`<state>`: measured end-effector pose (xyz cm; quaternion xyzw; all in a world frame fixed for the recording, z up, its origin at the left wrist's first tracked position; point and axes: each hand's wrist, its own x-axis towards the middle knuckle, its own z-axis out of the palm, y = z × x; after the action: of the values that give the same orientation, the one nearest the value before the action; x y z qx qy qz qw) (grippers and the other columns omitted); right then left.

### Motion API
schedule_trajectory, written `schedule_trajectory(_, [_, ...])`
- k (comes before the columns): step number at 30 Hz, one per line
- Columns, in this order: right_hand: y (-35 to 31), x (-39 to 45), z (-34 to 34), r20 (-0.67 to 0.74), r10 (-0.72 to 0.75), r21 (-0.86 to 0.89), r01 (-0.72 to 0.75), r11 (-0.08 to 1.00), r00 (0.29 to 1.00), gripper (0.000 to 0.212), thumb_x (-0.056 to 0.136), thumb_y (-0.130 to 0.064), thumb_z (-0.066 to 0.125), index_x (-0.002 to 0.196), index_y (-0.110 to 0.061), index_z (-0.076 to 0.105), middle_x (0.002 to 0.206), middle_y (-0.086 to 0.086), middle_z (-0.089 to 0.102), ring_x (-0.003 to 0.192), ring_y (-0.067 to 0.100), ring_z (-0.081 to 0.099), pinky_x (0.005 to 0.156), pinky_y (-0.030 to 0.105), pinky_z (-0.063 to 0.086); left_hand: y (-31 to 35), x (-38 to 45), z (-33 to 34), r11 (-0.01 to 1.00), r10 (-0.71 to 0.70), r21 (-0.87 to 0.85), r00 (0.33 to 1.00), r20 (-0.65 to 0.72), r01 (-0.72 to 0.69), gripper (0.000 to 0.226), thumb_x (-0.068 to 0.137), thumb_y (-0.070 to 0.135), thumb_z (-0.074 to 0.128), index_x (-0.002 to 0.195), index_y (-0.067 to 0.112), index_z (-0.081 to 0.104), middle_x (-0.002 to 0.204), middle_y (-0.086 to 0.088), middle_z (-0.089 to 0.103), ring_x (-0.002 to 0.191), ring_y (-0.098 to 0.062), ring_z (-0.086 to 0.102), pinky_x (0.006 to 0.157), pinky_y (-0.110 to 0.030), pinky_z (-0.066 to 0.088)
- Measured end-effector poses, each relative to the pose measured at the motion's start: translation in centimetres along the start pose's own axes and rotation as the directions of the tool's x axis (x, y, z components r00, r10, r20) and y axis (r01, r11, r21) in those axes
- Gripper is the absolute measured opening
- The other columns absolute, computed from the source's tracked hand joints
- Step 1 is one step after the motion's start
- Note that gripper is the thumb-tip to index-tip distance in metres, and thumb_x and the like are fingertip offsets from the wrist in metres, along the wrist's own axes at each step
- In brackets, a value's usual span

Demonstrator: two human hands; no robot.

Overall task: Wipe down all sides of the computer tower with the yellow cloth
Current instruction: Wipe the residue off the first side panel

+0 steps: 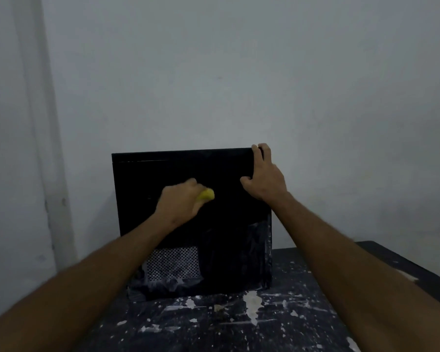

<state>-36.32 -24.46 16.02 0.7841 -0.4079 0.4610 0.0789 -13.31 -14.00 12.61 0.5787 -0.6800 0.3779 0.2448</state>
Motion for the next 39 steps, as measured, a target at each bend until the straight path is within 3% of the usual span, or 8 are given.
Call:
schedule_trajectory(4, [0.0, 0.0, 0.1, 0.003, -0.003, 0.006, 0.003, 1.000, 1.000, 0.088, 0.082, -0.037, 0.066, 0.155, -0.014, 0.022, 0.160, -0.001, 0.010, 0.087, 0.031, 0.059, 0.070, 0.036, 0.048, -0.6, 3.4, -2.5, 0.904, -0.421, -0.201, 0.865, -0.272, 0.377, 0.042, 0.097, 0.057, 0.059, 0.105, 0.018, 0.073, 0.101, -0.006, 0.070, 0.089, -0.037, 0.068, 0.071, -0.040, 0.048])
schedule_trajectory(10, [-0.4, 0.3, 0.5, -0.005, 0.020, 0.024, -0.020, 1.000, 1.000, 0.090, 0.081, -0.037, 0.066, 0.156, -0.014, 0.021, 0.161, 0.000, 0.009, 0.093, 0.032, 0.063, 0.068, 0.035, 0.047, 1.7, 6.0, -2.3, 0.805, -0.582, -0.359, 0.749, -0.317, 0.473, 0.038, 0.097, 0.049, 0.062, 0.093, 0.011, 0.069, 0.090, -0.008, 0.069, 0.081, -0.036, 0.066, 0.064, -0.033, 0.036])
schedule_trajectory(18, [0.6, 0.4, 0.0, 0.048, 0.010, 0.012, -0.011, 1.000, 0.999, 0.090, 0.082, -0.018, 0.067, 0.158, -0.017, 0.019, 0.166, 0.000, 0.006, 0.097, 0.037, 0.061, 0.067, 0.036, 0.043, 8.1, 8.9, -0.4, 0.980, -0.190, -0.091, 0.970, -0.154, 0.178, 0.036, 0.103, 0.049, 0.049, 0.101, 0.021, 0.072, 0.099, -0.005, 0.062, 0.079, -0.032, 0.067, 0.062, -0.035, 0.047])
schedule_trajectory(25, [0.1, -0.5, -0.9, 0.064, 0.011, 0.000, -0.011, 1.000, 0.998, 0.091, 0.082, -0.012, 0.064, 0.160, -0.019, 0.019, 0.166, 0.000, 0.008, 0.111, 0.037, 0.055, 0.075, 0.037, 0.046, 6.9, 2.5, 2.3, 0.984, -0.092, -0.136, 0.979, 0.180, 0.118, 0.039, 0.095, 0.058, 0.059, 0.124, 0.035, 0.070, 0.111, 0.005, 0.069, 0.096, -0.020, 0.068, 0.076, -0.038, 0.056])
schedule_trajectory(28, [-1.3, -2.0, -0.2, -0.072, -0.101, 0.049, 0.104, 0.993, 0.992, 0.065, 0.087, -0.023, 0.063, 0.148, -0.016, 0.042, 0.150, 0.005, 0.031, 0.106, 0.029, 0.058, 0.074, 0.036, 0.051, 4.5, 0.1, 1.7, 0.839, -0.327, -0.373, 0.915, 0.236, 0.396, 0.036, 0.087, 0.063, 0.067, 0.109, 0.034, 0.074, 0.096, 0.011, 0.073, 0.086, -0.012, 0.069, 0.074, -0.036, 0.058])
schedule_trajectory(31, [-3.4, -4.1, 1.6, 0.036, -0.193, 0.296, 0.174, 0.939, 0.981, 0.040, 0.092, -0.045, 0.060, 0.123, -0.019, 0.061, 0.112, -0.004, 0.055, 0.085, 0.014, 0.059, 0.073, 0.034, 0.050, 2.2, -1.8, 0.8, 0.558, -0.415, -0.666, 0.862, 0.293, 0.495, 0.031, 0.091, 0.052, 0.072, 0.101, 0.023, 0.072, 0.085, 0.006, 0.073, 0.074, -0.007, 0.068, 0.062, -0.029, 0.052])
schedule_trajectory(36, [-5.8, -7.2, 4.6, 0.449, -0.137, 0.635, -0.208, 0.744, 0.883, 0.033, 0.096, -0.049, 0.066, 0.107, -0.018, 0.071, 0.093, 0.006, 0.073, 0.078, 0.019, 0.069, 0.071, 0.037, 0.057, 0.7, -4.7, -1.3, 0.253, -0.373, -0.814, 0.829, 0.417, 0.523, 0.029, 0.103, 0.041, 0.058, 0.110, 0.015, 0.069, 0.097, -0.001, 0.072, 0.089, -0.015, 0.069, 0.068, -0.021, 0.052])
schedule_trajectory(39, [-7.0, -8.4, 5.6, 0.520, -0.114, 0.700, -0.346, 0.624, 0.847, 0.031, 0.095, -0.039, 0.070, 0.102, -0.009, 0.072, 0.088, 0.017, 0.071, 0.075, 0.018, 0.068, 0.071, 0.037, 0.058, 0.1, -6.0, -1.3, 0.123, -0.342, -0.834, 0.812, 0.473, 0.537, 0.029, 0.104, 0.038, 0.057, 0.109, 0.013, 0.072, 0.096, -0.001, 0.073, 0.089, -0.014, 0.069, 0.074, -0.026, 0.055])
